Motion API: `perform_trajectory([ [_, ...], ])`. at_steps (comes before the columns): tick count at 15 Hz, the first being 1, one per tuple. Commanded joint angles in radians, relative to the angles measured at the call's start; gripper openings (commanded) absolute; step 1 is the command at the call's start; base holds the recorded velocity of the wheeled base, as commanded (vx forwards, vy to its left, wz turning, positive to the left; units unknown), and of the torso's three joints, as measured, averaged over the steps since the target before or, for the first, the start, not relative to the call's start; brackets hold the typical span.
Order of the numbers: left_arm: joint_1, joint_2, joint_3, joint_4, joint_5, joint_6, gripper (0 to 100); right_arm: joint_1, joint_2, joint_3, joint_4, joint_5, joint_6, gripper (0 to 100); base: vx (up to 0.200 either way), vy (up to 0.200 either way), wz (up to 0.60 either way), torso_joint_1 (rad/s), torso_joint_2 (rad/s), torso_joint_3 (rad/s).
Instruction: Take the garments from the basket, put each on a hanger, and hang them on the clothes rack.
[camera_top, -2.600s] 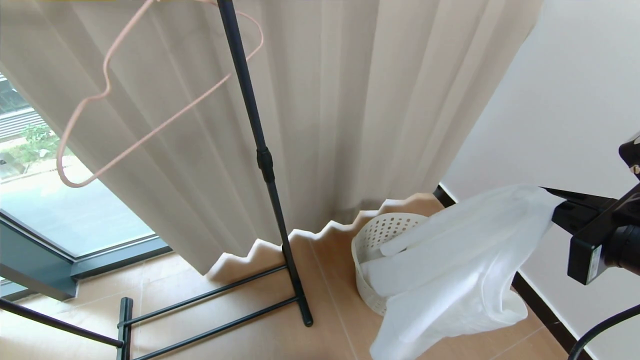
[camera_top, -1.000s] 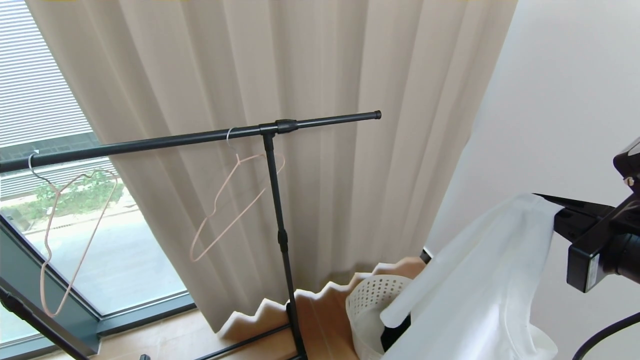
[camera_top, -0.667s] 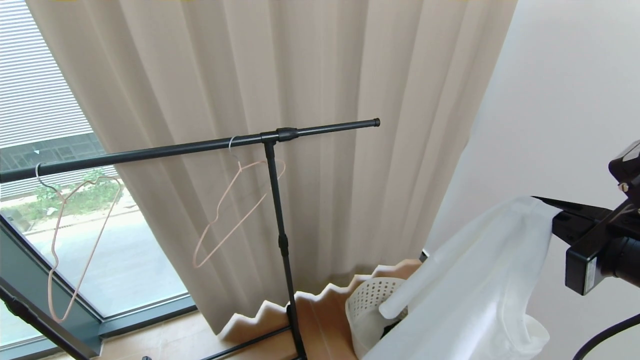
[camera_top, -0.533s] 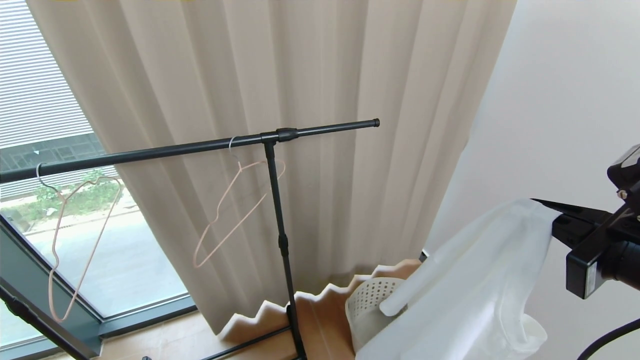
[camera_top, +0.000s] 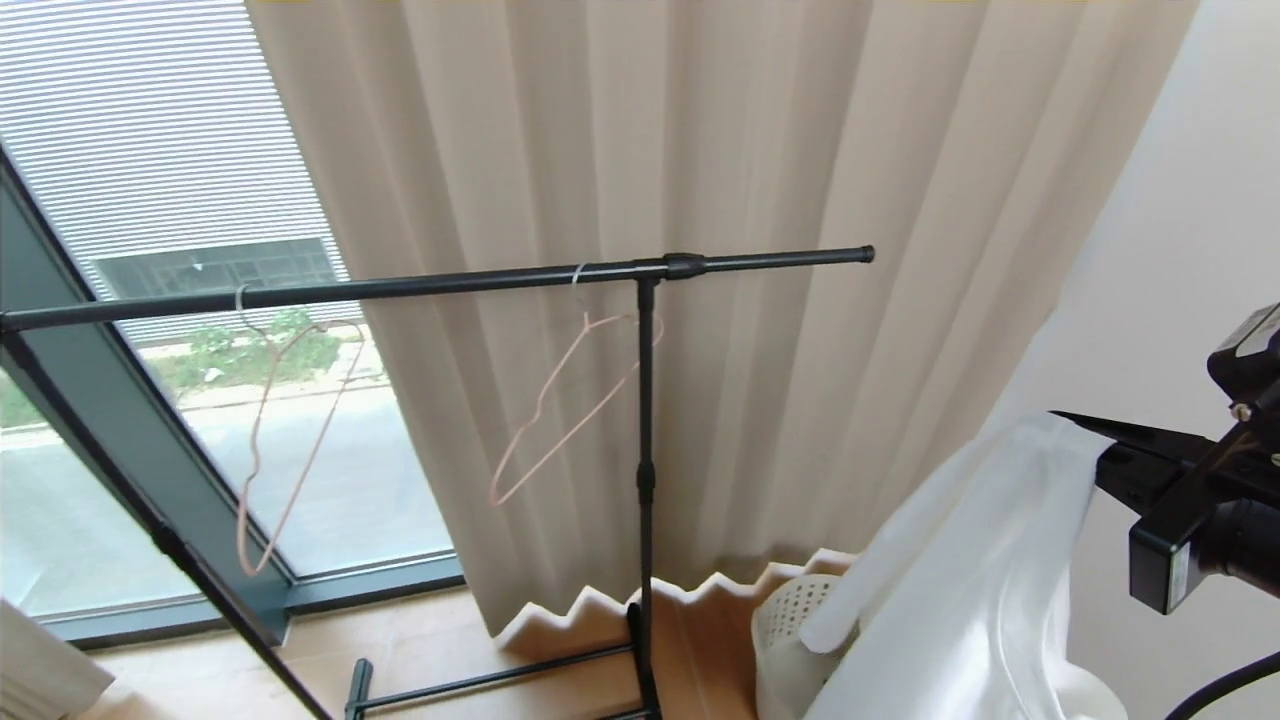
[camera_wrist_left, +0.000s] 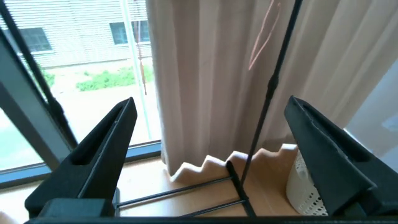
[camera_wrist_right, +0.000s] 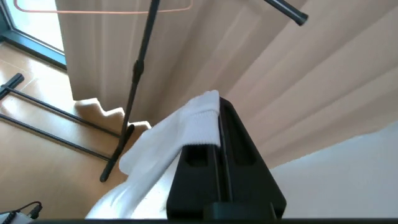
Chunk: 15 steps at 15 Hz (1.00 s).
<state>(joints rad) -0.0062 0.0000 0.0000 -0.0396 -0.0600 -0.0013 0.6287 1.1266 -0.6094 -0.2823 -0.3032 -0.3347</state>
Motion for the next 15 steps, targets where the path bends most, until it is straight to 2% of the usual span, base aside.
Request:
perform_trajectory([
  [1, 0.0, 0.0, 0.0, 0.0, -0.001, 0.0, 100, 0.0, 0.002, 0.002, 0.0, 0.001, -0.001, 0, 0.0, 0.0, 0.6, 0.002, 0.0, 0.002],
  [2, 0.0, 0.0, 0.0, 0.0, -0.001, 0.0, 100, 0.0, 0.002, 0.002, 0.0, 0.001, 0.0, 0, 0.0, 0.0, 0.6, 0.002, 0.01, 0.002],
  [6, 0.002, 0.0, 0.0, 0.003, -0.001, 0.0, 100, 0.0, 0.002, 0.0, -0.001, 0.003, -0.001, 0, 0.0, 0.0, 0.0, 0.0, 0.0, 0.0],
  [15, 0.0, 0.0, 0.0, 0.003, -0.001, 0.0, 100, -0.001, -0.004, 0.002, 0.0, 0.001, -0.001, 0, 0.0, 0.2, 0.0, 0.001, 0.0, 0.0],
])
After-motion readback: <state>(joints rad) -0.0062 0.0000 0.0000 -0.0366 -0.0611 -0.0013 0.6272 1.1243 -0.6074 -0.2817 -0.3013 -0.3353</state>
